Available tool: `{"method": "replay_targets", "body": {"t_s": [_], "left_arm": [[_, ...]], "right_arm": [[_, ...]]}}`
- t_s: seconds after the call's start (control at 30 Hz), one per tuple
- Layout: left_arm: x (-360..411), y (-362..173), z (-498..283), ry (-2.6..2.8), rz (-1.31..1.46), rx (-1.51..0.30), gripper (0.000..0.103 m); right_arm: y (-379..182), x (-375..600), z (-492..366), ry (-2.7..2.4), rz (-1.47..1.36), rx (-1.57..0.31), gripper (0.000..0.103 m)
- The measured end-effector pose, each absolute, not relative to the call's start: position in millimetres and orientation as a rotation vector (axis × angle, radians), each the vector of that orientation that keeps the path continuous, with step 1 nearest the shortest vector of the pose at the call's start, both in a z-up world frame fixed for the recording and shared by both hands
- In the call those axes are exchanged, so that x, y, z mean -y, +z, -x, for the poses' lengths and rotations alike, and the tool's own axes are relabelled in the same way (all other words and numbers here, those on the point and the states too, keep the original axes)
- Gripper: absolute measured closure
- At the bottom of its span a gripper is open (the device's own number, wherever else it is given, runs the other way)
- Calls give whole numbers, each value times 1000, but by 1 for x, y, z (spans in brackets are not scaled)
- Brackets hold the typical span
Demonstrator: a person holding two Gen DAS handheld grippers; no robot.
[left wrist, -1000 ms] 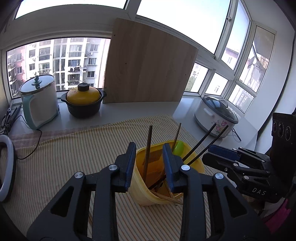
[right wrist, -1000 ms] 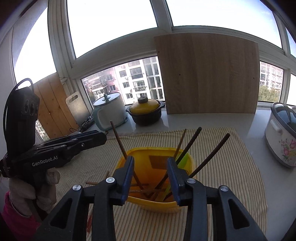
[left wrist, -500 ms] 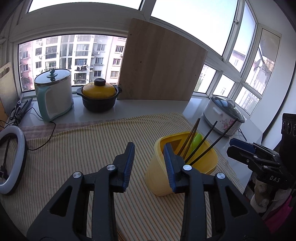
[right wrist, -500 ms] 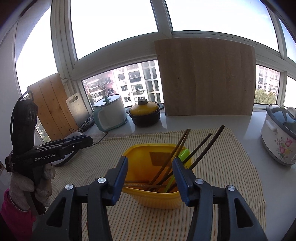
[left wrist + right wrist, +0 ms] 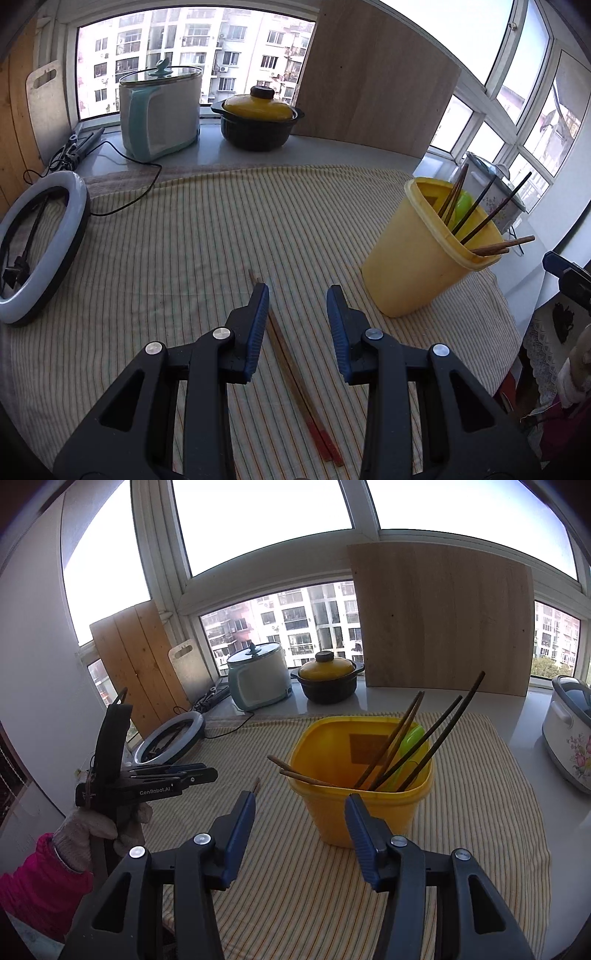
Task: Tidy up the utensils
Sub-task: 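Move both open grippers down to the last two chopsticks on the cloth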
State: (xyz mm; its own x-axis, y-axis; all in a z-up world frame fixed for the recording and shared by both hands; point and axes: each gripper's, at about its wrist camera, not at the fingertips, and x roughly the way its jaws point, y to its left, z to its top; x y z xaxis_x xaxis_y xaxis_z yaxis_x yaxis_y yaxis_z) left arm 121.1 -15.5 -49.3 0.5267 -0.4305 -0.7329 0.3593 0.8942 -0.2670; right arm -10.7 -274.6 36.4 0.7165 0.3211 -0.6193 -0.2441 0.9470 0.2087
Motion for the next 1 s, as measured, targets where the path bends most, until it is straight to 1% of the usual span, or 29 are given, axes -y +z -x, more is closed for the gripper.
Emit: {"method": "replay_targets", "body": {"t_s": [0.27,0.43,0.67,1.0], "left_arm": [[21,-95,-116,-461,53,-1009,71],[26,-116,-117,-424,23,-1040,71],[25,-129,-124,-385,23,-1063,71],[30,-133,-128,-351,-24,-1045,71]], "right_arm": [[2,250,16,344,-94,-783,50],[-24,231,12,376,-91,-845,50],[-52,217,4,384,-91,-897,50],[-65,218,1,369,-106,-934,50]]}}
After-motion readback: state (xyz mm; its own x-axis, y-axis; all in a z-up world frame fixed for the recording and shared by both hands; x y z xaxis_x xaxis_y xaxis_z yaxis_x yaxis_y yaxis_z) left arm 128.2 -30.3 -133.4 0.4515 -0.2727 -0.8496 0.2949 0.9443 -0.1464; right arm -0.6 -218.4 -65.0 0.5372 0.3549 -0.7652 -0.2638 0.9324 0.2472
